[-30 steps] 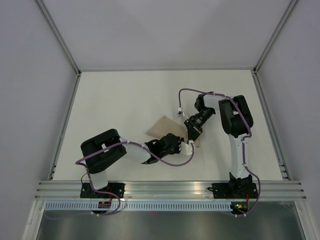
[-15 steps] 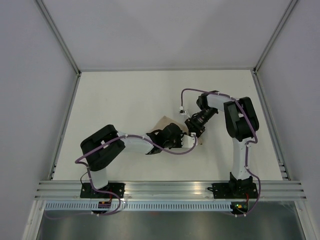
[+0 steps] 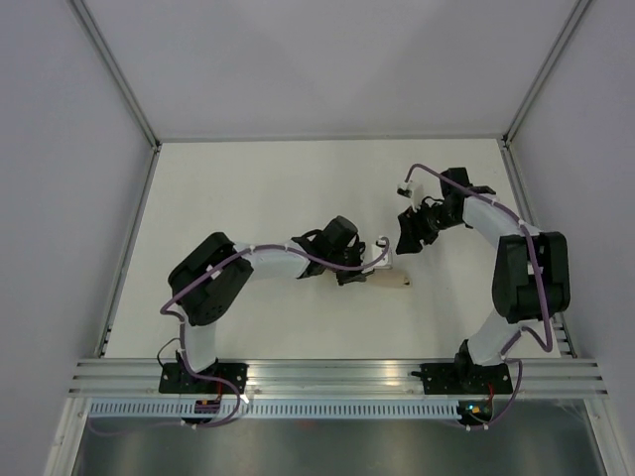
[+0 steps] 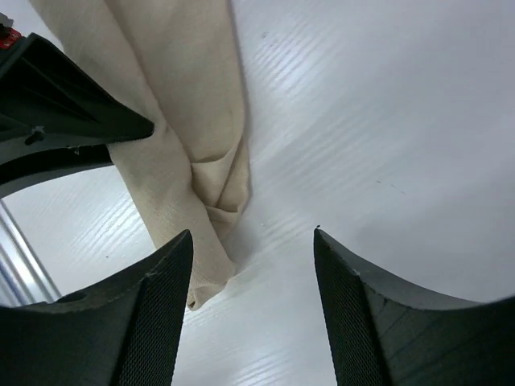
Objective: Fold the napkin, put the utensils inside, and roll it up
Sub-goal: Roll the napkin with the utensil
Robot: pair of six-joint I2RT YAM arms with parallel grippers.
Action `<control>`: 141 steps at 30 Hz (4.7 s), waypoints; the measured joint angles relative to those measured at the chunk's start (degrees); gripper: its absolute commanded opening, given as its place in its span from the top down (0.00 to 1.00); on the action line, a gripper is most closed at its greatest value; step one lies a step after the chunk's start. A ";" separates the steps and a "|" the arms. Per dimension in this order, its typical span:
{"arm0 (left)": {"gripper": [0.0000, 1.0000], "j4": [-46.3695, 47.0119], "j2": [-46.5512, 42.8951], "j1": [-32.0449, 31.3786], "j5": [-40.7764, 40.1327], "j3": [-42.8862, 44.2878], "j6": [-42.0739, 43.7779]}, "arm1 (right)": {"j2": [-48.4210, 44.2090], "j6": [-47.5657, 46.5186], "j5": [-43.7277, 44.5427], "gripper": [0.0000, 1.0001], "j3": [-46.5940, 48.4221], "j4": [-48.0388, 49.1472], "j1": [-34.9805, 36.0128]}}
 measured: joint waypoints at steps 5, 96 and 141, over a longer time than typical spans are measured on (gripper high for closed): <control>0.95 -7.13 5.09 5.09 13.27 7.48 -2.62 | -11.23 0.81 -0.09 0.30 -8.59 7.87 -2.97; 0.53 25.92 -27.89 1.57 -16.26 -28.37 -26.21 | 4.35 -16.35 2.60 0.85 -3.74 -3.85 15.72; 0.83 10.69 -1.95 -7.85 -20.65 -5.18 -1.97 | 26.64 -15.43 -7.48 0.53 17.84 -28.26 9.49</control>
